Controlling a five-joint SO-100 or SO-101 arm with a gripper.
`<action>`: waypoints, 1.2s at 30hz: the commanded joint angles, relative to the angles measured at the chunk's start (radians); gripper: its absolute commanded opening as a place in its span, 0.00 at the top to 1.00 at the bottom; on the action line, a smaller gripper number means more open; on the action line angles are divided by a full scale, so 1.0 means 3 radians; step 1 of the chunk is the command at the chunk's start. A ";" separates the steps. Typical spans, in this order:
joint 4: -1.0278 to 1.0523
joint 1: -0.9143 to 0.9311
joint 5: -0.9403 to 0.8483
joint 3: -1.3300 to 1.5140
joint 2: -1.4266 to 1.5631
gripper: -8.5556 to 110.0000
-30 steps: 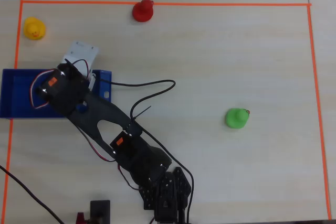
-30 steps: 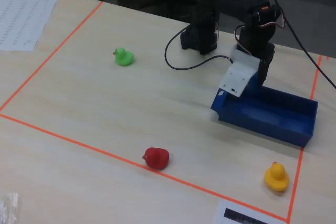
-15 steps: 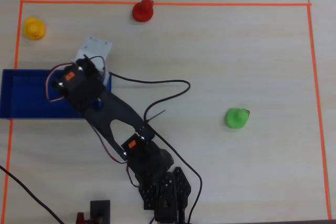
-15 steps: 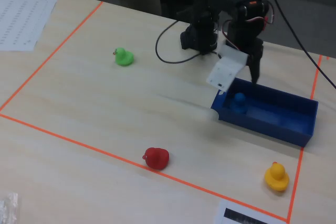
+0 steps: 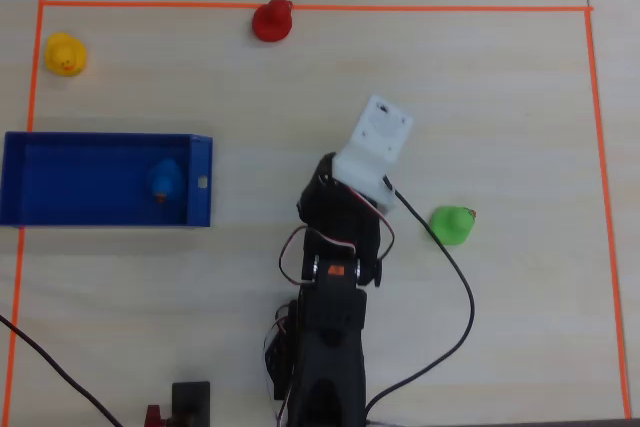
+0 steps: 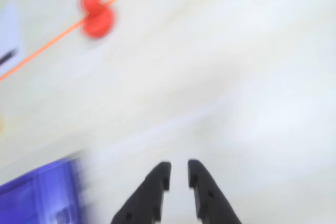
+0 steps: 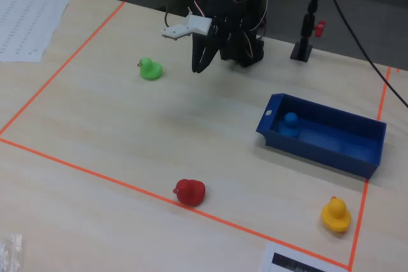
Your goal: Grasp blue duck and put it into box.
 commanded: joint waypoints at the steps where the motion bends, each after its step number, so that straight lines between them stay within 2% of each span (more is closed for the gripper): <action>1: 0.0082 0.0107 -0.0112 0.1064 0.1110 0.93; 4: 0.0312 0.0107 -0.0230 0.1411 0.1524 0.93; 8: 0.0542 0.0199 -0.0383 0.1652 0.1570 0.93; 14: 0.1370 0.0051 -0.0660 0.1652 0.1570 0.93; 36: 0.1421 0.0169 -0.0649 0.1657 0.1570 0.91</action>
